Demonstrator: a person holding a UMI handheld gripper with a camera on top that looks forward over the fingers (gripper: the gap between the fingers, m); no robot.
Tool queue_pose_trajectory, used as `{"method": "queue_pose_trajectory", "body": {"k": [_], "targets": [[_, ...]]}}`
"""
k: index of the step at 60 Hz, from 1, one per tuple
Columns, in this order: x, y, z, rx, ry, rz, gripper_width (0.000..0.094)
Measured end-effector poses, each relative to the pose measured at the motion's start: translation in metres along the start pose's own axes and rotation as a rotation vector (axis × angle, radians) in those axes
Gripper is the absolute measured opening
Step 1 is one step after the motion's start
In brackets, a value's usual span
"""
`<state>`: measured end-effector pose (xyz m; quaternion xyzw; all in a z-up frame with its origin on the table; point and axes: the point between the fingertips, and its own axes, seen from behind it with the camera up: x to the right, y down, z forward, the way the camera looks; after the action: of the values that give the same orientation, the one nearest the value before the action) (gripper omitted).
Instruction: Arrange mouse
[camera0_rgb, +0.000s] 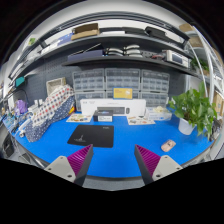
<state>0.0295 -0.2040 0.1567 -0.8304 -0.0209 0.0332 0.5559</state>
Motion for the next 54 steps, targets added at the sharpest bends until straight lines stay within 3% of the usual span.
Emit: {"method": "queue_pose_trajectory", "body": {"k": [12,25,40,54], "targets": [[0.034,0.058,0.013,-0.073,0.033,0.029,0.0856],[0.123,0.109,0.031,-0.157,0.129,0.068,0.0855],[0.244,0.113,0.082,-0.217,0.221,0.098,0.0828],[0.288,0.114,0.161,-0.3,0.168,0.11,0.0826]]}}
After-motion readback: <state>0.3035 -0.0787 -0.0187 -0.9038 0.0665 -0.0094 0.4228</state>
